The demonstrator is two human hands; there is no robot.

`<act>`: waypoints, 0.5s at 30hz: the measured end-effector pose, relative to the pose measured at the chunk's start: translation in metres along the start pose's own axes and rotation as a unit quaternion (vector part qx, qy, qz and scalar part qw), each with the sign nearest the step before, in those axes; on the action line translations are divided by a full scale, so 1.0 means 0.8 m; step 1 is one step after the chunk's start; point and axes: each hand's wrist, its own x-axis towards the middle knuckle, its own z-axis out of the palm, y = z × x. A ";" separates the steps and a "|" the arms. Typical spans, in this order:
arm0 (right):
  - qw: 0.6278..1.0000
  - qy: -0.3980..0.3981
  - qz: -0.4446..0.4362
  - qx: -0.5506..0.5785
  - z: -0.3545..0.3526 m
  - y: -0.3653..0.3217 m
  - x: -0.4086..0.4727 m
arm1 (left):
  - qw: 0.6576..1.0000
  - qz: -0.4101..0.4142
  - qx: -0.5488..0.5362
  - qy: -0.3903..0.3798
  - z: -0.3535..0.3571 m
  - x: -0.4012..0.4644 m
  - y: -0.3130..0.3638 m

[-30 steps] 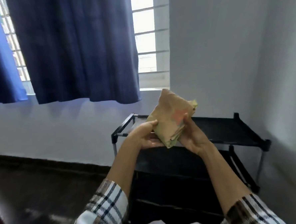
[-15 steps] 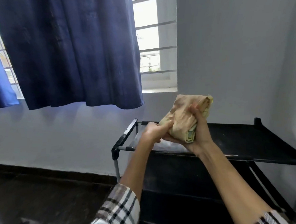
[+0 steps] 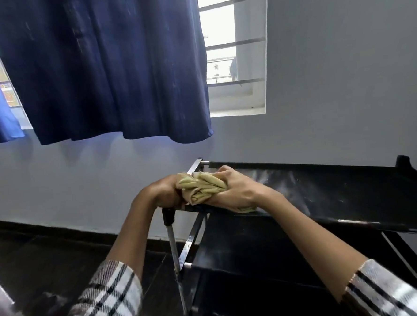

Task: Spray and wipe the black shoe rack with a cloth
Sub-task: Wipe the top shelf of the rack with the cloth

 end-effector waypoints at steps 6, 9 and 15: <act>0.978 0.009 0.044 -0.204 0.018 0.011 0.026 | 0.995 -0.045 0.089 -0.010 0.001 0.010 0.004; 0.978 -0.061 0.073 -0.187 0.003 0.026 0.024 | 0.991 -0.063 0.119 -0.019 0.004 0.021 0.005; 0.974 -0.045 0.131 -0.180 -0.027 0.060 0.004 | 0.985 -0.079 0.138 -0.067 0.003 0.045 -0.004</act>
